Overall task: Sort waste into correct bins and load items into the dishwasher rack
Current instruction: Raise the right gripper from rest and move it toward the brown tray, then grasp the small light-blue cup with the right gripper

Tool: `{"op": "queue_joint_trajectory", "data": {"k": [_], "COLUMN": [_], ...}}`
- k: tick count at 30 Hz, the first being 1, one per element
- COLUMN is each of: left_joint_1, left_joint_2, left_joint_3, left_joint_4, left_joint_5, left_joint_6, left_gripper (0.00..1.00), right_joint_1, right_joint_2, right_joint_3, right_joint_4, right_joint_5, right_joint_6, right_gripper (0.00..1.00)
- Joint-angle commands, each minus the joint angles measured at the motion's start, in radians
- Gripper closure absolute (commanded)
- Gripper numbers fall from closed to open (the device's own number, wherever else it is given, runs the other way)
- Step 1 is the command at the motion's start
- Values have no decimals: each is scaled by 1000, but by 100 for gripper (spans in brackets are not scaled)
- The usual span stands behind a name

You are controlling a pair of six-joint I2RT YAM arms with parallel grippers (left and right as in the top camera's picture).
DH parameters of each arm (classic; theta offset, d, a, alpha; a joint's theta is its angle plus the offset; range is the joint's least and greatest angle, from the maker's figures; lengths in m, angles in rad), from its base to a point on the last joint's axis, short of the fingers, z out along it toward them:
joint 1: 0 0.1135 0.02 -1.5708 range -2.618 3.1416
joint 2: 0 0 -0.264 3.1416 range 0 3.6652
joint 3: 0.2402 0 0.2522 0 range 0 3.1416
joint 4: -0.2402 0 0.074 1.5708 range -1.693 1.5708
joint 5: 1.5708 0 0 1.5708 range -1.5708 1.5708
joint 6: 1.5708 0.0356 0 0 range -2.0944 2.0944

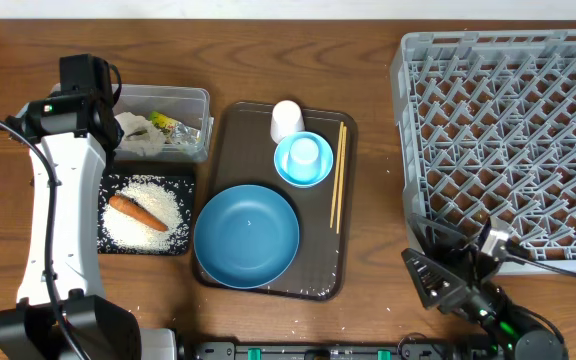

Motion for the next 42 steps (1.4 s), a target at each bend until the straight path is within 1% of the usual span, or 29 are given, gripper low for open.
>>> {"op": "queue_joint_trajectory", "data": {"k": [1, 4, 6, 8, 11, 15, 17, 18, 21, 24, 27, 30, 37, 42], "left_joint_1": [1, 1, 1, 1, 1, 1, 1, 1, 1, 1, 1, 1, 1, 1], "left_joint_2": [3, 3, 3, 3, 3, 3, 3, 3, 3, 3, 3, 3, 3, 3], "left_joint_3": [1, 1, 1, 1, 1, 1, 1, 1, 1, 1, 1, 1, 1, 1], "left_joint_4": [-3, -3, -3, -3, -3, -3, -3, -3, -3, -3, -3, -3, -3, -3], "left_joint_5": [-23, -23, -23, -23, -23, -23, -23, -23, -23, -23, -23, -23, -23, -23], "left_joint_6": [-9, -9, -9, -9, -9, -9, -9, -9, -9, -9, -9, -9, -9, -9], "left_gripper": [1, 1, 1, 1, 1, 1, 1, 1, 1, 1, 1, 1, 2, 1], "right_joint_1": [-1, -2, -2, -1, 1, 38, 89, 124, 260, 414, 524, 588, 632, 632], "right_joint_2": [26, 106, 199, 321, 492, 736, 856, 913, 1088, 1261, 1405, 1530, 1703, 1805], "right_joint_3": [121, 262, 376, 497, 654, 890, 1010, 1068, 1228, 1366, 1461, 1529, 1555, 1555], "right_joint_4": [-52, -233, -368, -473, -586, -817, -962, -1035, -1231, -1376, -1439, -1435, -1271, -1205], "right_joint_5": [29, 34, 42, 39, -2, -9, 59, 126, 388, 630, 775, 863, 864, 862], "right_joint_6": [8, -158, -286, -410, -569, -788, -900, -941, -1003, -1016, -1016, -1015, -1000, -970], "right_gripper": [1, 1, 1, 1, 1, 1, 1, 1, 1, 1, 1, 1, 1, 1]}}
